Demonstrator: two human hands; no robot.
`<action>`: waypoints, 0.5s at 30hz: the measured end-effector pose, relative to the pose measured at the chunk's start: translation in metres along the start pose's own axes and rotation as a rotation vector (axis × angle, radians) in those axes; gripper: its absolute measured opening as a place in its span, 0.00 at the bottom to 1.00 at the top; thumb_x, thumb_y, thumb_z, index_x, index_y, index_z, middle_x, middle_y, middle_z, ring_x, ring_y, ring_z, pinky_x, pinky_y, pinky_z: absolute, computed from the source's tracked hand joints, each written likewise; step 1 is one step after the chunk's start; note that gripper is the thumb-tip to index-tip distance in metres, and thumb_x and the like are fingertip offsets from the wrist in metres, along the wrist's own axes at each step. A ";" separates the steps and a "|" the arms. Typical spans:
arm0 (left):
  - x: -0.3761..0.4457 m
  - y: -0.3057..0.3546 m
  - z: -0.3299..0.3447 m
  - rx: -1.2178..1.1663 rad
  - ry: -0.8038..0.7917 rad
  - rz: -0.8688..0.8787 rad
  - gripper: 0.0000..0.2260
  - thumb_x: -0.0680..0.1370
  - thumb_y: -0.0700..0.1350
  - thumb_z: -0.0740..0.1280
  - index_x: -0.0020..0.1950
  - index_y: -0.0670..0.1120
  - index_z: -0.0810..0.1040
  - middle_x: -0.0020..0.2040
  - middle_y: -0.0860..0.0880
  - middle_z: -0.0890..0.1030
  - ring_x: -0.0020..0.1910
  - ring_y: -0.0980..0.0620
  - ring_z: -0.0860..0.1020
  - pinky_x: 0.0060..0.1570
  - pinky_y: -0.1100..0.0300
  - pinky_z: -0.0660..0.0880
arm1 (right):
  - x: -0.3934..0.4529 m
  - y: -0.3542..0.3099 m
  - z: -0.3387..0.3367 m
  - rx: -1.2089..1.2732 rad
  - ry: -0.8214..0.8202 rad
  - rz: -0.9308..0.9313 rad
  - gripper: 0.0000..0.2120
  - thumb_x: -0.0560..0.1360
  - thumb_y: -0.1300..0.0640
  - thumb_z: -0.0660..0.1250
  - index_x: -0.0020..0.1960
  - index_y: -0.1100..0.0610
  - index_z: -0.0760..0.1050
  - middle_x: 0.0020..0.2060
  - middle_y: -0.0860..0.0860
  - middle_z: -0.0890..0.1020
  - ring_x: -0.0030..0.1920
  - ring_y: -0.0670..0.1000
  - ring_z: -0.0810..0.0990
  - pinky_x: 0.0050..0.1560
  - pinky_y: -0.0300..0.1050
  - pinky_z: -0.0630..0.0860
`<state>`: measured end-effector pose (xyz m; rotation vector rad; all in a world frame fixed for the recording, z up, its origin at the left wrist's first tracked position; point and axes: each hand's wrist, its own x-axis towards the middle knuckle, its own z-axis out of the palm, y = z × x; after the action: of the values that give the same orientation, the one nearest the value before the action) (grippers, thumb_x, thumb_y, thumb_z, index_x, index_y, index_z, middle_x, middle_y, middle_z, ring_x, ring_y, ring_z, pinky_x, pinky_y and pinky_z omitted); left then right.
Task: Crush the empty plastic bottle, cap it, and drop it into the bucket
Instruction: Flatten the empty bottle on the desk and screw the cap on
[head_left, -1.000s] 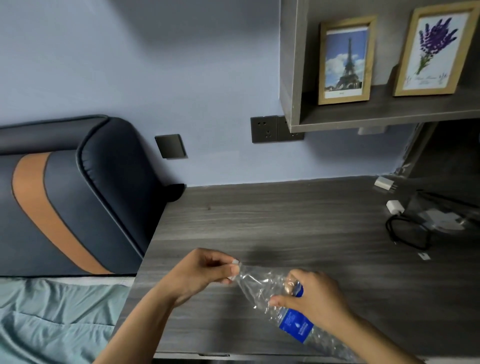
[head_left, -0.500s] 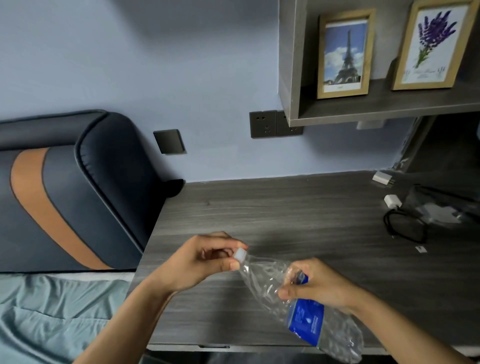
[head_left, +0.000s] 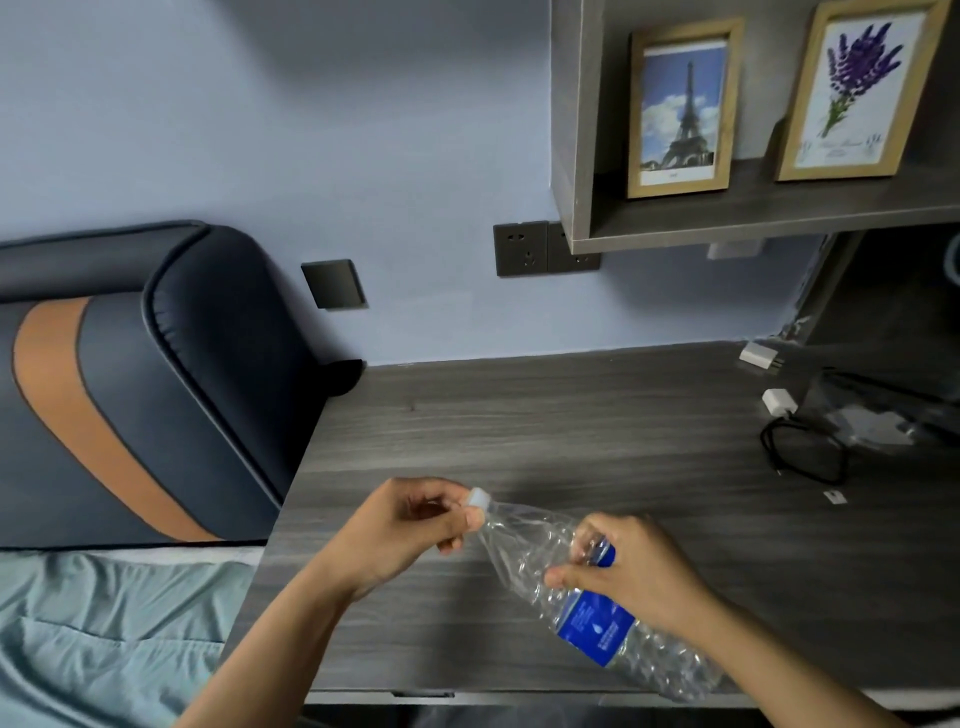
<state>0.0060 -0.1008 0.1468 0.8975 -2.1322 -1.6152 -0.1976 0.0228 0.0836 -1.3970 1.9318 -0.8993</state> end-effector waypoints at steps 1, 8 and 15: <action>0.000 0.000 0.001 0.005 -0.009 0.022 0.10 0.69 0.47 0.70 0.47 0.43 0.83 0.33 0.51 0.81 0.34 0.57 0.77 0.37 0.68 0.76 | 0.001 0.002 0.000 0.041 -0.032 -0.002 0.30 0.48 0.26 0.67 0.32 0.52 0.75 0.28 0.50 0.79 0.30 0.45 0.72 0.35 0.45 0.71; -0.001 -0.008 0.002 0.009 -0.038 0.080 0.06 0.71 0.46 0.68 0.43 0.46 0.82 0.35 0.51 0.77 0.36 0.56 0.75 0.40 0.67 0.73 | 0.007 0.009 -0.004 0.210 -0.230 -0.006 0.16 0.55 0.35 0.74 0.28 0.46 0.75 0.26 0.44 0.79 0.30 0.40 0.75 0.36 0.38 0.72; 0.003 -0.009 0.011 -0.046 0.083 0.059 0.14 0.70 0.49 0.67 0.46 0.40 0.82 0.32 0.50 0.77 0.35 0.55 0.75 0.40 0.68 0.74 | 0.011 0.009 0.000 0.223 -0.222 0.017 0.22 0.53 0.31 0.72 0.32 0.48 0.76 0.30 0.45 0.80 0.32 0.41 0.77 0.37 0.40 0.72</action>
<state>-0.0006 -0.0961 0.1344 0.8632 -2.0380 -1.5640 -0.2062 0.0141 0.0759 -1.2887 1.6237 -0.8822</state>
